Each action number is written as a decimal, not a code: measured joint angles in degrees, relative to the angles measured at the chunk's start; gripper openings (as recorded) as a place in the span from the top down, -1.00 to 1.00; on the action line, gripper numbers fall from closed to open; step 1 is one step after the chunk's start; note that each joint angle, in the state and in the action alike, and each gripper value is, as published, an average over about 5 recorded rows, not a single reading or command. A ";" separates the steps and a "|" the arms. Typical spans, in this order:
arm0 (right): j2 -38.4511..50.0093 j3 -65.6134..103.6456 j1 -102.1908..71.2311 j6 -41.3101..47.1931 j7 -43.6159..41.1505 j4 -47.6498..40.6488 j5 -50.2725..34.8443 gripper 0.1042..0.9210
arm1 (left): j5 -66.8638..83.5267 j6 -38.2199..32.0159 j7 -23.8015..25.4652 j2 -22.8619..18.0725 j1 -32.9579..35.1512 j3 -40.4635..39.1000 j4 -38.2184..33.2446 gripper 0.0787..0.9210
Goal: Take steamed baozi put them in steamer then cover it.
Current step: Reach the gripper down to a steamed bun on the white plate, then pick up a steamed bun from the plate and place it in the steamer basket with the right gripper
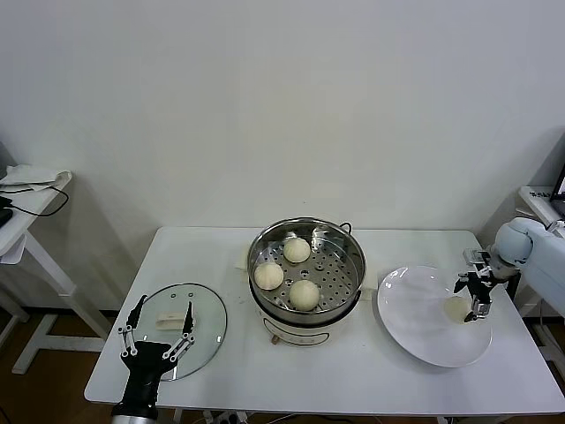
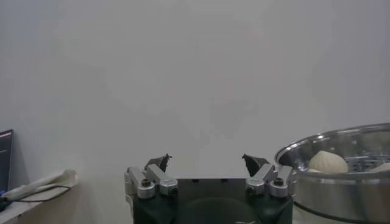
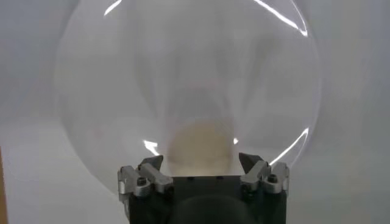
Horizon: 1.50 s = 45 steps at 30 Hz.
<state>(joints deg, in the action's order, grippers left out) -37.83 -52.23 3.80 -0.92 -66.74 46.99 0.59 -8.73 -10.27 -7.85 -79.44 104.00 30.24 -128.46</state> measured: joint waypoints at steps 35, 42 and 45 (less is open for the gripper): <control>0.18 -6.90 13.72 1.57 -8.93 6.30 -6.96 -0.28 | 0.21 0.45 0.07 0.73 -0.95 -0.05 -1.11 -0.77; -3.65 -15.57 26.94 3.78 -12.55 11.52 -15.13 -0.28 | 0.21 0.70 0.03 0.73 -1.58 -0.70 -1.06 -0.77; -6.21 -18.81 31.60 4.96 -13.02 13.55 -18.98 -0.27 | 0.21 0.96 -0.01 0.67 -1.95 -1.06 -1.08 -0.77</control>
<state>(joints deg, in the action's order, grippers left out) -44.04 -71.04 35.40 4.04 -79.76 60.55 -18.39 -8.52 -9.31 -7.86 -78.77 102.06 29.19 -129.55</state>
